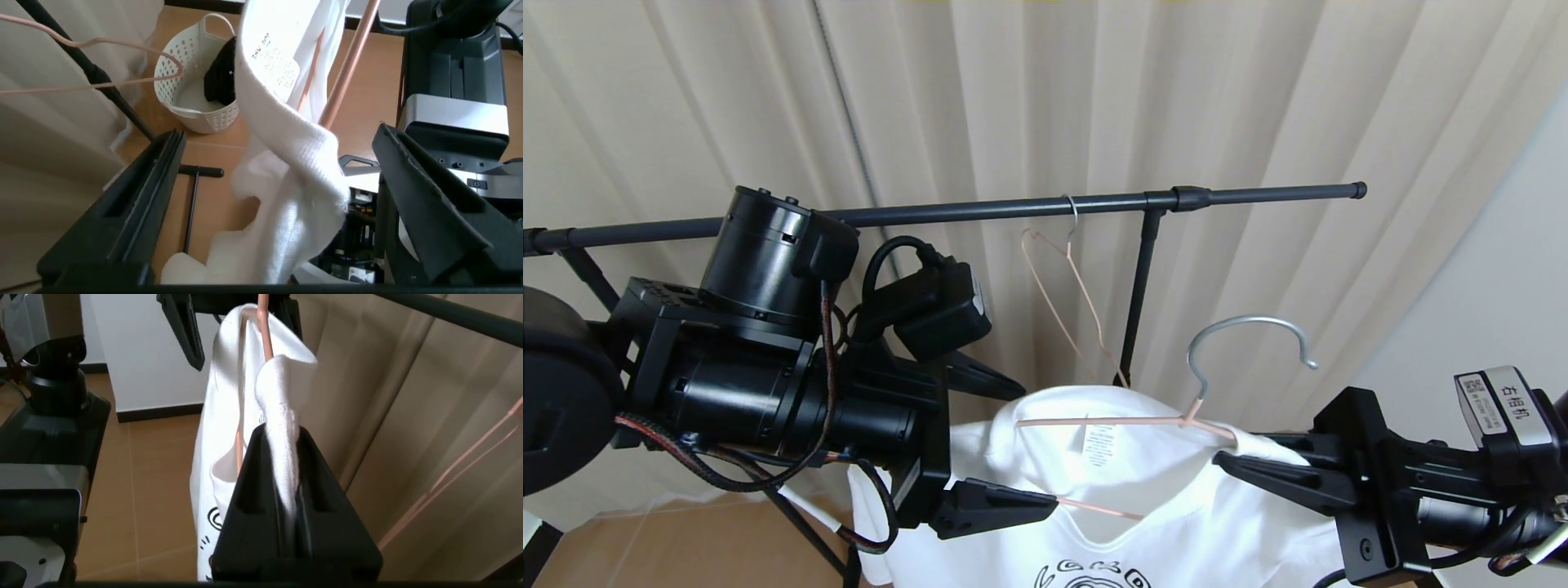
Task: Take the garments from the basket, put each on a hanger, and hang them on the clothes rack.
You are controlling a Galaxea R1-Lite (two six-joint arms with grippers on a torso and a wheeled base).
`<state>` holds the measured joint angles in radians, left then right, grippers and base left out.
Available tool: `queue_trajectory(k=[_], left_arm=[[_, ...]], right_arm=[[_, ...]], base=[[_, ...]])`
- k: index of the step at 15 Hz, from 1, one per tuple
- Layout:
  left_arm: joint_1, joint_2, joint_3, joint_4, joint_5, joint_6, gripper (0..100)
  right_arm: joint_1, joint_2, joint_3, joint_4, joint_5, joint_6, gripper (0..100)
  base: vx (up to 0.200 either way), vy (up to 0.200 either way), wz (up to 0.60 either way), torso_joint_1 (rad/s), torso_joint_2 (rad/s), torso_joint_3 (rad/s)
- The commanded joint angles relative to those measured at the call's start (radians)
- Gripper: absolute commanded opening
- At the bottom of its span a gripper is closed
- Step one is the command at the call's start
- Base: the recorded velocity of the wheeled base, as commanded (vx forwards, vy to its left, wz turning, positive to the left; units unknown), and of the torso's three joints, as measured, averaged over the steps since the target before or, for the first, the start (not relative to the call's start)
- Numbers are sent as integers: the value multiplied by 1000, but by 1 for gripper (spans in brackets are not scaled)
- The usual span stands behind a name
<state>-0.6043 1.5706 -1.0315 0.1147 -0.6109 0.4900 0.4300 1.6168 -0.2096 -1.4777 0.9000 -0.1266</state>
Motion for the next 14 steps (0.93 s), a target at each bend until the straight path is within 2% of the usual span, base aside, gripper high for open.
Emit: queue_trajectory(k=[1,13,14], left_arm=[[-2,0,-1,0,0,-2,0],[-8,-4,-4,-3,6,-2,0],[-8,-4,-4,-3,6,-1,0]], right_arm=[[6,-2,1,-1,0,-1,0],[9,-23,1,2,2,-5,0],[7,-21,-1,5,2,-5,100]], base=[[0,0,0,0,0,0],[0,0,0,0,0,0],[0,0,0,0,0,0]])
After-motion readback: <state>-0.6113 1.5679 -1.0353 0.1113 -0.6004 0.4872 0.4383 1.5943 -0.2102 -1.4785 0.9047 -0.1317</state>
